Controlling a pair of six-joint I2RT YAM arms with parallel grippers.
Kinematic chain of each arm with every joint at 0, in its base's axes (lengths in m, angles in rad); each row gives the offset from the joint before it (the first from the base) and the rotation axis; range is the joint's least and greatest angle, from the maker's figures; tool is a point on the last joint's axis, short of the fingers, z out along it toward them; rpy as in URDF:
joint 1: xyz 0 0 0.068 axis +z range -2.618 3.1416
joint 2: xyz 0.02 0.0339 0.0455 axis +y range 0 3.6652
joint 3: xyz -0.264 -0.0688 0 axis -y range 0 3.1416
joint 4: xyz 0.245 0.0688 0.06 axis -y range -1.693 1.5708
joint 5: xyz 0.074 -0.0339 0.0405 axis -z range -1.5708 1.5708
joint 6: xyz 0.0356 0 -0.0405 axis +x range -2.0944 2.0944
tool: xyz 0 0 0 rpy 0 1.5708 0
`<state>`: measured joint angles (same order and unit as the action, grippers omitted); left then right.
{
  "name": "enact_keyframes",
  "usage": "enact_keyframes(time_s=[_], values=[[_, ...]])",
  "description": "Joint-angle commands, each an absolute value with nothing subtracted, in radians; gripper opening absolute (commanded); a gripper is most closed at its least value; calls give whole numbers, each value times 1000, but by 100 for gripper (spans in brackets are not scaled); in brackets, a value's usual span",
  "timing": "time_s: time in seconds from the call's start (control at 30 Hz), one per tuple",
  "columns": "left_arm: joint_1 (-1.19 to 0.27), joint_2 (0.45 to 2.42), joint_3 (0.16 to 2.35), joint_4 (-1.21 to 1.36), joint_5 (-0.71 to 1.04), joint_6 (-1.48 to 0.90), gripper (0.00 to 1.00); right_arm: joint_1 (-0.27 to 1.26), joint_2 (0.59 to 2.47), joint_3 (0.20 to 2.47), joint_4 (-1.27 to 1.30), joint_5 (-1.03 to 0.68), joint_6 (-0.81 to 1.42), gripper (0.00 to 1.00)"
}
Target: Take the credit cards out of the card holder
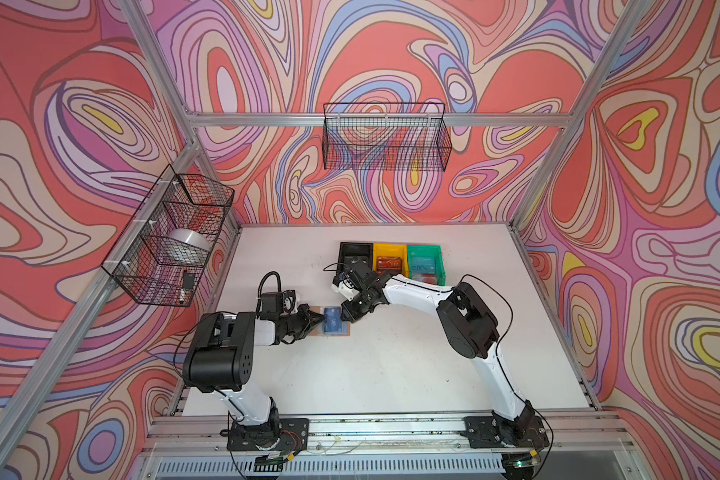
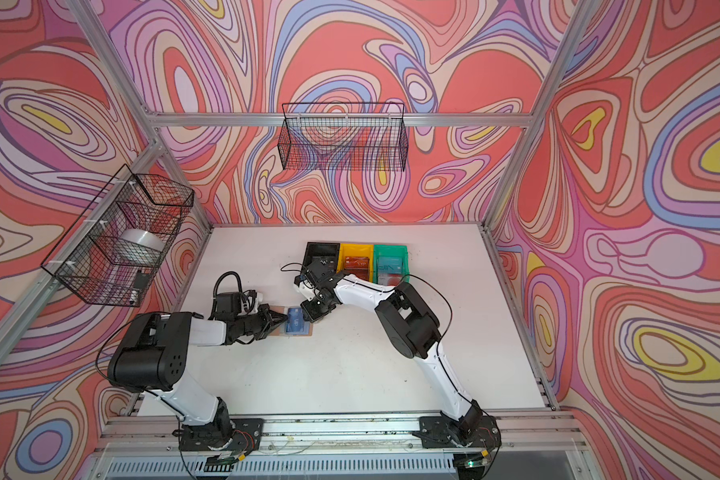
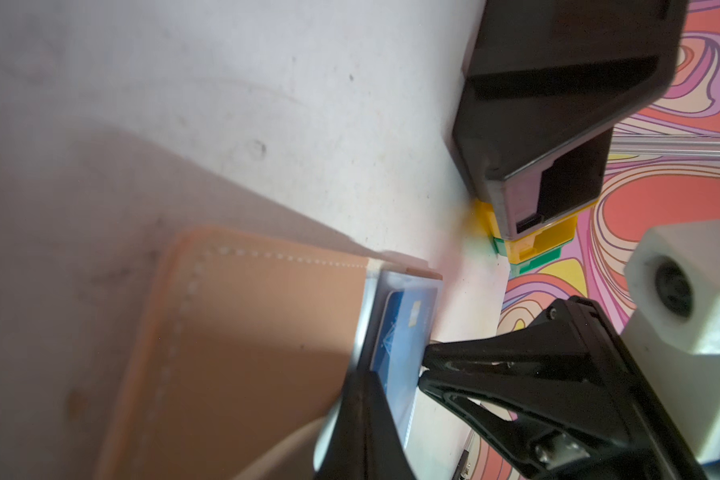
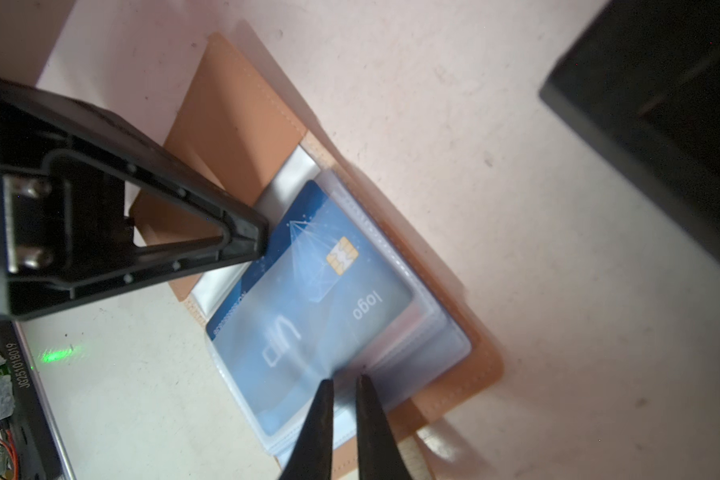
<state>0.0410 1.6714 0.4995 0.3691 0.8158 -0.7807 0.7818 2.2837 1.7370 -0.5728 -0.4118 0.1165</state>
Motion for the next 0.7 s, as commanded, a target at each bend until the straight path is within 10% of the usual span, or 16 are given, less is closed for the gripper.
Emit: enact_keyframes(time_s=[0.0, 0.33, 0.67], values=[[60, 1691, 475, 301, 816, -759, 1, 791, 2356, 1690, -638, -385, 113, 15], [96, 1665, 478, 274, 841, -735, 0, 791, 2355, 1680, -640, -380, 112, 15], [97, 1676, 435, 475, 925, -821, 31, 792, 2361, 1681, -639, -385, 111, 15]])
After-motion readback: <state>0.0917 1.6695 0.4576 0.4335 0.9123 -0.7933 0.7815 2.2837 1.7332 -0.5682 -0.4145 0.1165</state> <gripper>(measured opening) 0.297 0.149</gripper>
